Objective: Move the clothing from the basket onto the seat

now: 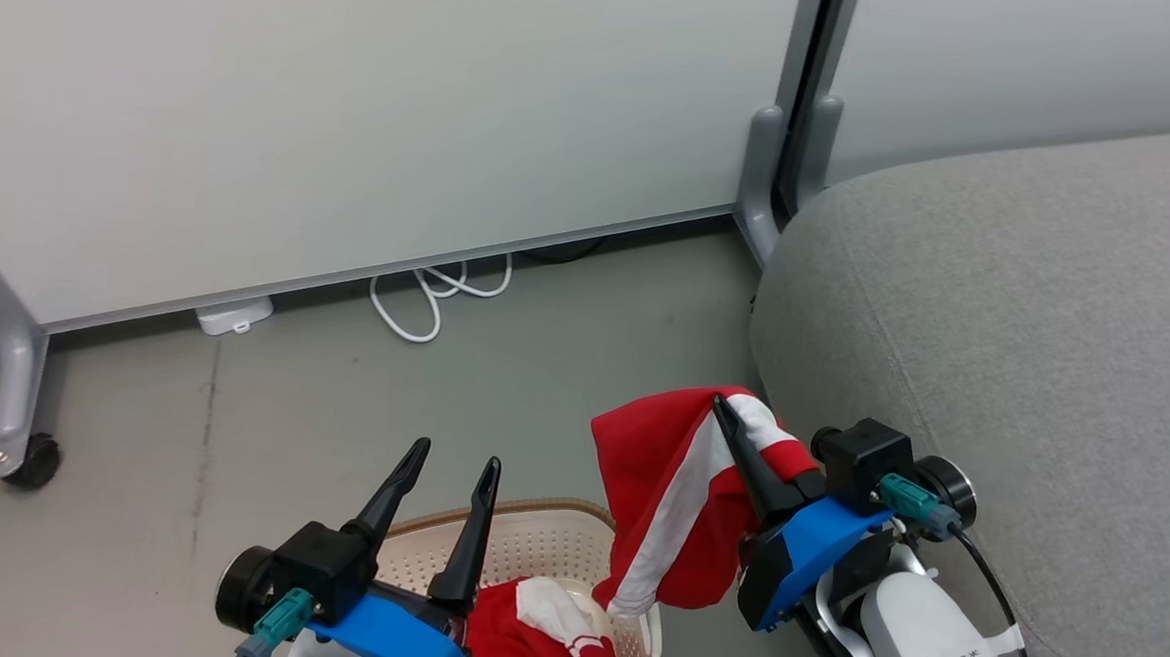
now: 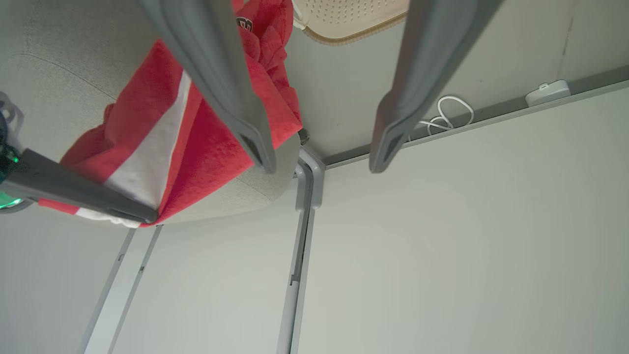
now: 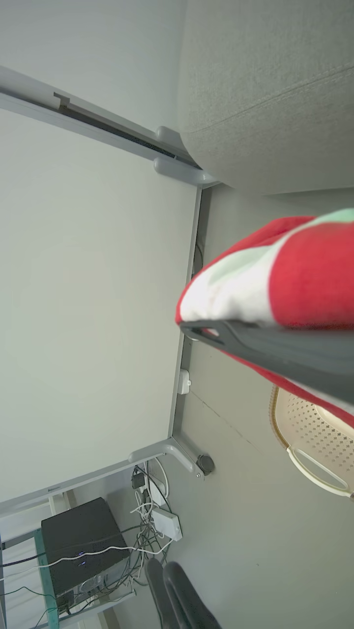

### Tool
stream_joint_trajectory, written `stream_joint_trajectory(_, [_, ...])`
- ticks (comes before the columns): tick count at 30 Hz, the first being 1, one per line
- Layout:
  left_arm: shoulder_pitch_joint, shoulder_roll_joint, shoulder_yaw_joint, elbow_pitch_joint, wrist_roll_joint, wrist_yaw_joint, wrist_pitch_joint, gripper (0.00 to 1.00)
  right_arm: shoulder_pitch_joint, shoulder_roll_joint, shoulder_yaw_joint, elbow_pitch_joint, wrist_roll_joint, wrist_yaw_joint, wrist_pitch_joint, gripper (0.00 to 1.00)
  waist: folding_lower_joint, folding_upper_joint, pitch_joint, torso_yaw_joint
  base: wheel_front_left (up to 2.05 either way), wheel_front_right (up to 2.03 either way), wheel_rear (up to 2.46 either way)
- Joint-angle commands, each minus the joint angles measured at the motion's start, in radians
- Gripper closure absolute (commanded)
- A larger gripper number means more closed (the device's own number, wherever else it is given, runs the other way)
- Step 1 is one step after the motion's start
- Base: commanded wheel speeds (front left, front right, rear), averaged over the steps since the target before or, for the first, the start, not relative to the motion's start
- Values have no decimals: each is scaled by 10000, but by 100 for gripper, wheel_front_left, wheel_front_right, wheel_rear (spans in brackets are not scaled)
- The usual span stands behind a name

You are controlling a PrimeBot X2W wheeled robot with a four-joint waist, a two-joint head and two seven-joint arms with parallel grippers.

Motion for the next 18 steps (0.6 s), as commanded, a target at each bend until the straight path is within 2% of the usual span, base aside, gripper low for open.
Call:
stream_joint_trajectory(1, [-131,-3,-76,-71,42,-47,-26,0,-101,-29,-36,-80,-16,3,8,100,0,-1,146,-480,0,0,0])
stream_joint_trajectory(13, [-456,262,-385,-218,40,-51,-25,0,-101,-28,-269,-83,67,5,-144,100,0,-1,525,-2664,0,0,0])
stream_joint_trajectory(18, [-536,298,-463,-192,71,-50,-27,0,-43,-26,-377,-57,98,5,-215,100,0,-1,610,-3303,0,0,0])
